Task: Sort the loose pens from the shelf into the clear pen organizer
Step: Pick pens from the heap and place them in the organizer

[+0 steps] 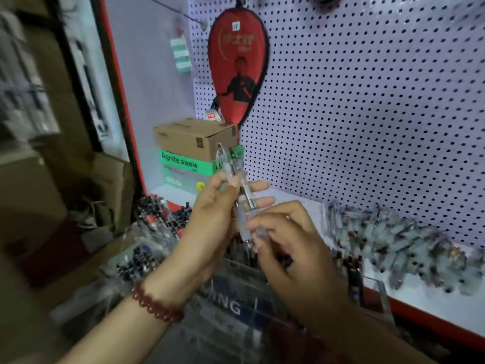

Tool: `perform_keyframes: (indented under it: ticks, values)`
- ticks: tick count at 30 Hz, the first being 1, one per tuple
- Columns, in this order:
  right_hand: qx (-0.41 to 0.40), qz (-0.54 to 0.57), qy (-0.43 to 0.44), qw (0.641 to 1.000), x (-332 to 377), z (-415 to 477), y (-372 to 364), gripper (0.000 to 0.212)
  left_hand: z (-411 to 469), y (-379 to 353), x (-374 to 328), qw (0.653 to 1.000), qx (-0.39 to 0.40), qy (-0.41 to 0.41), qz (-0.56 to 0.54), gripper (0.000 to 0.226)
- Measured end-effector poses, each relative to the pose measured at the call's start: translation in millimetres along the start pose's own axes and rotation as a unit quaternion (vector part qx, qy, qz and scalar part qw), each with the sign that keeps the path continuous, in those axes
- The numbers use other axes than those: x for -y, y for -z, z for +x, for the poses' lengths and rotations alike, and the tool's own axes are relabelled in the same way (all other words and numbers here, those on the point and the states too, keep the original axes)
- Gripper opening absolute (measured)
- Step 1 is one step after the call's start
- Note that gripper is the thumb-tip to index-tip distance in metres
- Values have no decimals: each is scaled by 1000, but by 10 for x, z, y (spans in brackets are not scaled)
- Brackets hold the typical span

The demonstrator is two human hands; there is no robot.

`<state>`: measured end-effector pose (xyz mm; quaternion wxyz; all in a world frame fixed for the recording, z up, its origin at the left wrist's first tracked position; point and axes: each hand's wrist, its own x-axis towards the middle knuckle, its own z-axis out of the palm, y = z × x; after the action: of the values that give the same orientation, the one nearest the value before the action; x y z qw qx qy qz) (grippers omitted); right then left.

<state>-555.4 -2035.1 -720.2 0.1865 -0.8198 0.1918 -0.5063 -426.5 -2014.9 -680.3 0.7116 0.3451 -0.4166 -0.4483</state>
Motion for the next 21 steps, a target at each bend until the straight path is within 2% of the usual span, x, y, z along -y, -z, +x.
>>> perform_keyframes:
  ticks: [3, 5, 7, 8, 9, 14, 17, 19, 21]
  values:
    - [103, 23, -52, 993, 92, -48, -221, 22, -181, 282, 52, 988, -24, -87, 129, 14]
    - [136, 47, -80, 986, 125, -39, -326, 19, -241, 502, 79, 938, -10, -200, 282, 12]
    - [121, 71, -113, 984, 162, -2, -412, 23, -272, 729, 90, 873, 4, -258, 414, 13]
    - [115, 90, -128, 981, 189, 29, -449, 27, -286, 833, 88, 854, 8, -259, 451, 13]
    - [114, 119, -140, 976, 217, 62, -479, 29, -305, 905, 72, 851, 19, -247, 464, 15]
    - [95, 258, -167, 947, 305, 173, -642, 28, -438, 1075, 68, 879, 125, -148, 436, 33]
    - [71, 240, -168, 954, 244, 160, -799, 12, -463, 1189, 62, 881, 161, -94, 436, 38]
    - [45, 196, -169, 965, 199, 171, -847, 9, -473, 1293, 23, 860, 161, -79, 478, 48]
    - [8, 129, -149, 980, 176, 215, -824, 12, -465, 1419, -34, 848, 148, -67, 504, 39]
